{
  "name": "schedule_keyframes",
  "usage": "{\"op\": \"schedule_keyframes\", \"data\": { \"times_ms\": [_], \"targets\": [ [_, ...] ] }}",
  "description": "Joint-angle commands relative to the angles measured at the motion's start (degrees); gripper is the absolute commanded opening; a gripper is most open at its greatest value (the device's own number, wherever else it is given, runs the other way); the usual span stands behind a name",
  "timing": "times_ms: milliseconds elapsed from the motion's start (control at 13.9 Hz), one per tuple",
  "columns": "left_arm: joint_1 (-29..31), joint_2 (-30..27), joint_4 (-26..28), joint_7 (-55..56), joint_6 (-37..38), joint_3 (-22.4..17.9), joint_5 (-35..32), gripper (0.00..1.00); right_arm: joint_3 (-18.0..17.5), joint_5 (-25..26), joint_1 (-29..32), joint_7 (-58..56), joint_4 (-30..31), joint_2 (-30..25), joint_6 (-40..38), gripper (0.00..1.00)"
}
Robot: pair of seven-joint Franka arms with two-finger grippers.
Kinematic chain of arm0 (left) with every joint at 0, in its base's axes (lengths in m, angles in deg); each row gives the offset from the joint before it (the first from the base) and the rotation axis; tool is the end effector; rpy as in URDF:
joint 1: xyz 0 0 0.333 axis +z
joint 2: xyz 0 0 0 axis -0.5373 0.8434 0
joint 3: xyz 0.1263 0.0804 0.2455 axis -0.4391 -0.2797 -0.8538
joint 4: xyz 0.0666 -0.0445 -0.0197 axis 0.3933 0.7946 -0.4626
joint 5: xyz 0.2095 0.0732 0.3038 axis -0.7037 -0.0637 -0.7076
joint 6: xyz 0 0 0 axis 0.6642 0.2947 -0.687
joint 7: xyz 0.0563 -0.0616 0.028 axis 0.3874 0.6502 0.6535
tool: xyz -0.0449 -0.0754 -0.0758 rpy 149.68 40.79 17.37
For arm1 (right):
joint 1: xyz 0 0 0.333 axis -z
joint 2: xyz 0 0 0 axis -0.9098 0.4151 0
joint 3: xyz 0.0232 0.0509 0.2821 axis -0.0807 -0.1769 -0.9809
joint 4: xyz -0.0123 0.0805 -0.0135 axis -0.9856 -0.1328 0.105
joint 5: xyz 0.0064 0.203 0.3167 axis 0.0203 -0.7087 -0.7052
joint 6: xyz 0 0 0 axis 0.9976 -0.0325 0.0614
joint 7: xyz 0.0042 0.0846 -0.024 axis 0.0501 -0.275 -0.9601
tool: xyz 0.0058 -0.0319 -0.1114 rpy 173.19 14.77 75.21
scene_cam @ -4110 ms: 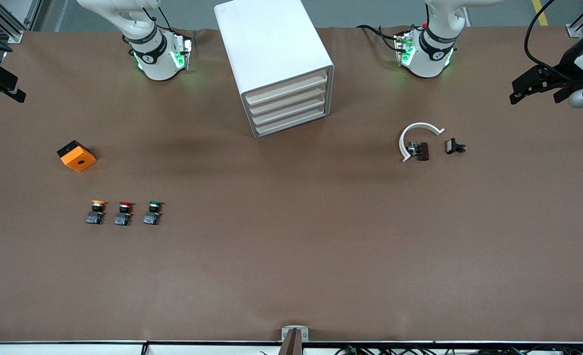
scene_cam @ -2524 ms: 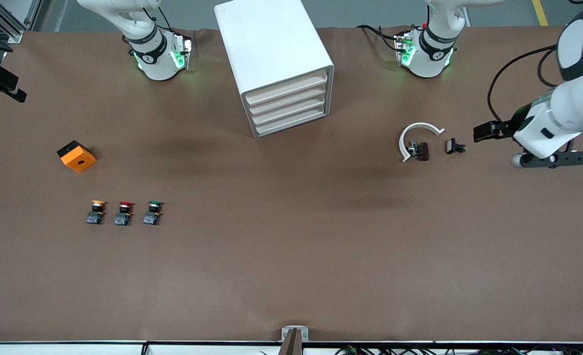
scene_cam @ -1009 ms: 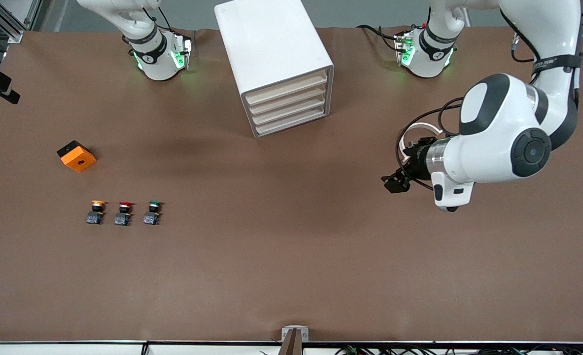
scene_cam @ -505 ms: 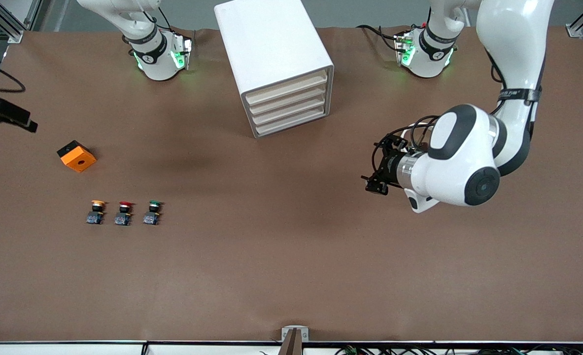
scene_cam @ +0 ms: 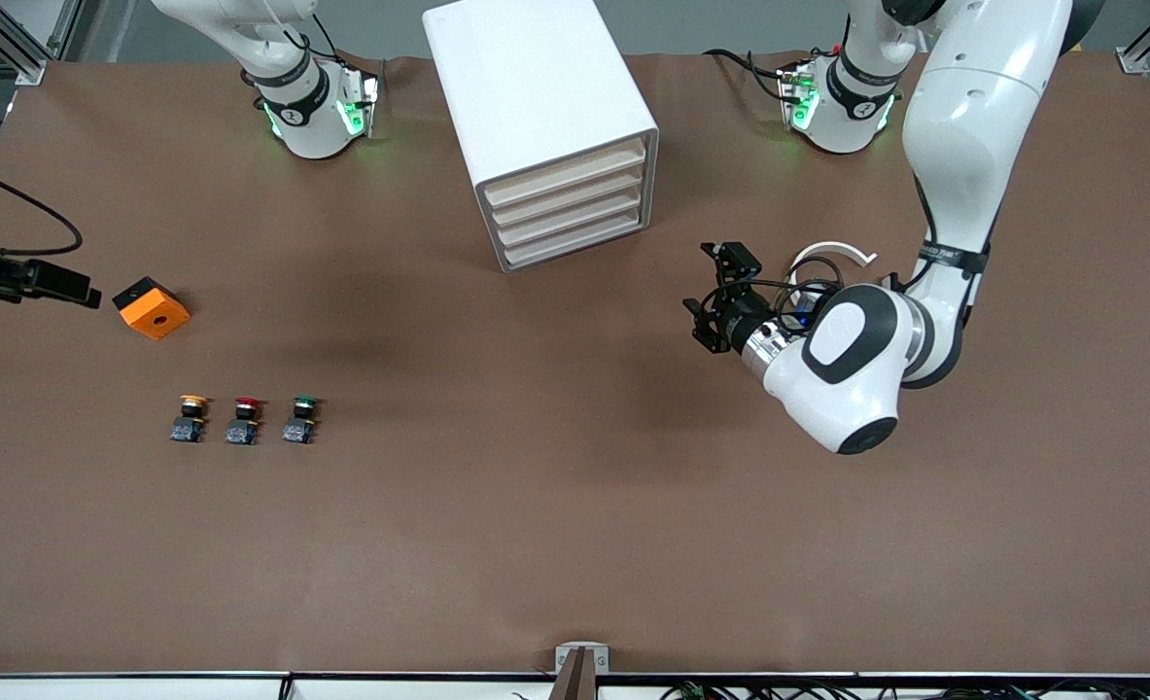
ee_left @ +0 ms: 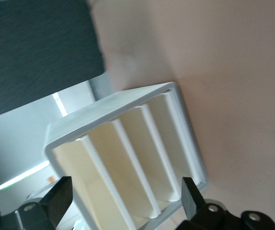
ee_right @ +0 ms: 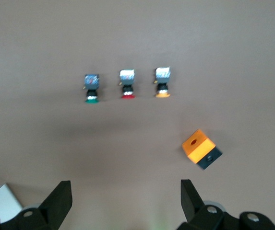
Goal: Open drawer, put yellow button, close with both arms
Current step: 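Reach the drawer front with the left gripper while the right gripper approaches buttons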
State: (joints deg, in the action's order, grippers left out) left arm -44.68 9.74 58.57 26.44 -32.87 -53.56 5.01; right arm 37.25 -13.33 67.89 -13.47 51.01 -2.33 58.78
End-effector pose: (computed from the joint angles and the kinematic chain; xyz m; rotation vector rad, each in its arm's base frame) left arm 0.5314 -0.2854 0.2758 -1.5976 -1.7224 1.4542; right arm 0.5677 -0.0667 0.5269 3.1271 -0.1375 -0.1998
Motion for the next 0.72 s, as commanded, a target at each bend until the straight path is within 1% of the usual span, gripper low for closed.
{"op": "schedule_keyframes", "data": {
  "times_ms": [0, 72, 216, 433, 505, 577, 649],
  "targets": [
    [-0.04, 2.21, -1.85, 6.22, 4.77, 0.02, 5.96, 1.0, -0.25, 1.87, 0.22, -0.19, -0.95, 0.61, 1.15, 1.0],
    [-0.12, 3.17, -1.77, 8.67, 5.56, 0.02, 8.16, 1.0, -0.25, 1.78, 0.22, 0.42, -0.69, 0.79, 1.85, 1.0],
    [-0.56, 4.49, -1.59, 12.81, 5.75, 0.02, 12.29, 1.0, -0.16, 1.78, 0.92, 1.39, 4.3, 0.7, 7.97, 1.0],
    [-1.79, 5.81, -1.33, 15.54, 5.75, 0.02, 14.67, 1.0, -0.25, 1.7, 5.14, 0.87, 15.81, 1.31, 23.77, 1.0],
    [-2.14, 6.43, -1.33, 17.29, 5.75, 0.02, 14.77, 1.0, -0.25, 1.7, 6.02, 0.6, 17.75, 2.27, 27.48, 1.0],
    [-2.32, 7.13, -1.33, 18.88, 5.75, 0.02, 14.86, 0.98, -0.25, 1.7, 6.11, 0.51, 17.95, 4.02, 28.91, 1.0],
    [-2.93, 7.49, -1.33, 19.76, 5.75, 0.02, 15.2, 0.88, -0.25, 1.7, 6.03, 0.51, 17.78, 5.78, 30.14, 1.0]
  ]
}}
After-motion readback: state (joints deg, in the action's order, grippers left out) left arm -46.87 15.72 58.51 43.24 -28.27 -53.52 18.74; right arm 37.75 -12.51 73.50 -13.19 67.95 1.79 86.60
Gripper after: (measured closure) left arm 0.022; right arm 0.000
